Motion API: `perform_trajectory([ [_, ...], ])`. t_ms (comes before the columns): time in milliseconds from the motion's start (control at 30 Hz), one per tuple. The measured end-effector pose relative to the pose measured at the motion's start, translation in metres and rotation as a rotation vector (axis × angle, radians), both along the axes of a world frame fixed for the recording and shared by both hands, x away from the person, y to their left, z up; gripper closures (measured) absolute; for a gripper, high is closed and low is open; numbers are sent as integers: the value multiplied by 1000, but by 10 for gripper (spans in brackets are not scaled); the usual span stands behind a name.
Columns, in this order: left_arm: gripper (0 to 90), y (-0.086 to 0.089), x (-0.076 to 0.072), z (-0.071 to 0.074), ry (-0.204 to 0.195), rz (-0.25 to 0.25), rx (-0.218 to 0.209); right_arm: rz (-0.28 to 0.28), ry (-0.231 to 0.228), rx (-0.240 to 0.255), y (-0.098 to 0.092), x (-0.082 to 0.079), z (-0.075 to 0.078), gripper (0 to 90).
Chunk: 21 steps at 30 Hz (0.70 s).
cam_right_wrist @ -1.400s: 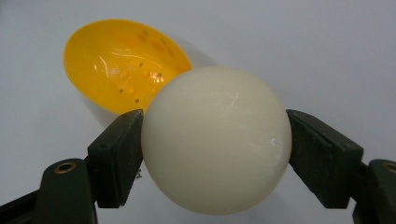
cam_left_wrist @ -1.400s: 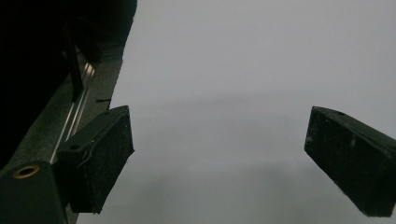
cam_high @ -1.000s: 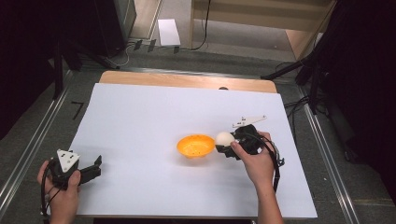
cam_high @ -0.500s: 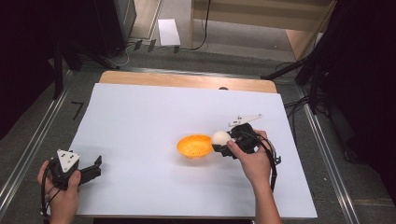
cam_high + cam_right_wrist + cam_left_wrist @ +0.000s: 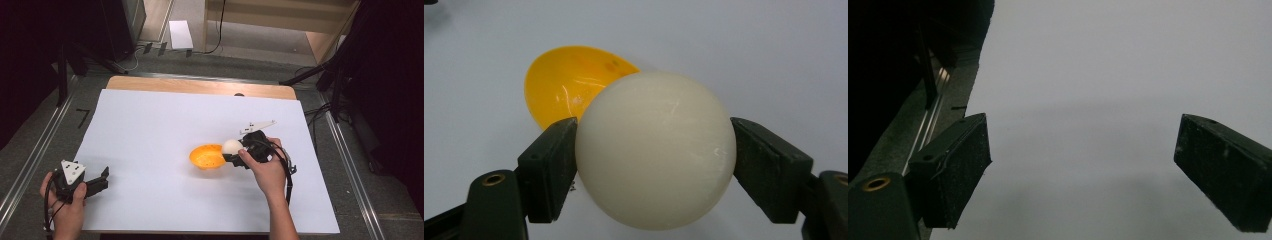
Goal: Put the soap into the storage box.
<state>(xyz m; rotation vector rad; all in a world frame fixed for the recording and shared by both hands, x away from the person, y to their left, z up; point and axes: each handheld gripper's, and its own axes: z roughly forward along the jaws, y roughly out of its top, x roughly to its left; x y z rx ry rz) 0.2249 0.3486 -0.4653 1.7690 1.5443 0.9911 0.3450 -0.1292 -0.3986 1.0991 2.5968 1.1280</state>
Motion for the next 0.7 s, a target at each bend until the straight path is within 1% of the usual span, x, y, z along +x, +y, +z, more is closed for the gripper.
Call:
perform_trajectory([
  [267, 87, 0, 0, 0, 1, -1, 3, 13, 5, -5, 8, 1, 2, 236],
  [367, 87, 0, 0, 0, 1, -1, 2, 23, -1, -8, 10, 2, 3, 236],
  [433, 87, 0, 0, 0, 1, -1, 2, 24, 5, -5, 12, 2, 4, 236],
  [700, 87, 0, 0, 0, 1, -2, 2, 41, -1, -11, 19, 3, 4, 235],
])
